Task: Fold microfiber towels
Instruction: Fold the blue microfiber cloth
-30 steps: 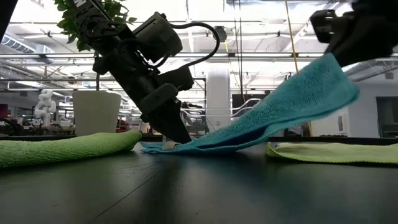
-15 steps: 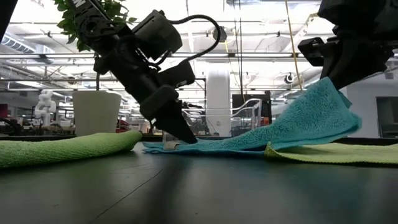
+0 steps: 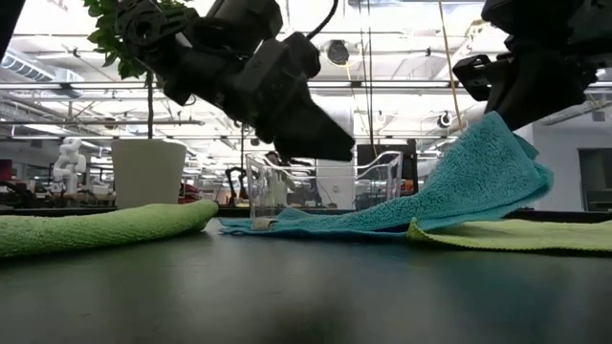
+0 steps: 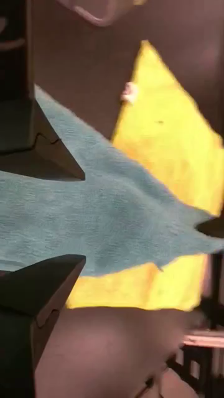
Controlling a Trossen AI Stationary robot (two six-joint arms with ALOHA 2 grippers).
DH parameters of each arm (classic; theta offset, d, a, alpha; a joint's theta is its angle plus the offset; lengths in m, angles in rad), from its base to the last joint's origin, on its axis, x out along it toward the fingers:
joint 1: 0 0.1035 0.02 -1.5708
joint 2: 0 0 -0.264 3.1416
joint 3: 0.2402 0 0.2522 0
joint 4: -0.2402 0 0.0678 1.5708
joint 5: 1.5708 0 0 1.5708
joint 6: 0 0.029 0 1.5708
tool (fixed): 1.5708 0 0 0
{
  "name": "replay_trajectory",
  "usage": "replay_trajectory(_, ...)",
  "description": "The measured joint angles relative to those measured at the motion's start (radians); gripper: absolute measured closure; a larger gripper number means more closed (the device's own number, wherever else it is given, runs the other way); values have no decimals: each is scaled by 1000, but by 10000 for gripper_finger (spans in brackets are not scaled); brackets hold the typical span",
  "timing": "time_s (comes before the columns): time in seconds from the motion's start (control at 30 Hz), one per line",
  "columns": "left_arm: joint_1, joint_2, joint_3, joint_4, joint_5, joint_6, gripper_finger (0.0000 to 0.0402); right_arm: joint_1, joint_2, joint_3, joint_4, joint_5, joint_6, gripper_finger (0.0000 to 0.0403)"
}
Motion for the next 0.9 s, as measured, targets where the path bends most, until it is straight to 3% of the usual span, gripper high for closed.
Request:
replay_trajectory(0.4, -4, 187, 1, 200, -8, -90, 195, -54, 0, 8, 21, -3, -22, 403)
replay_trajectory(0.6, -7, 228, 1, 220, -8, -118, 195, -57, 0, 48, 17, -6, -41, 403)
replay_trajectory(0.9, -7, 306, 4, 299, -14, -177, 195, -138, 0, 93, 11, -124, -56, 403)
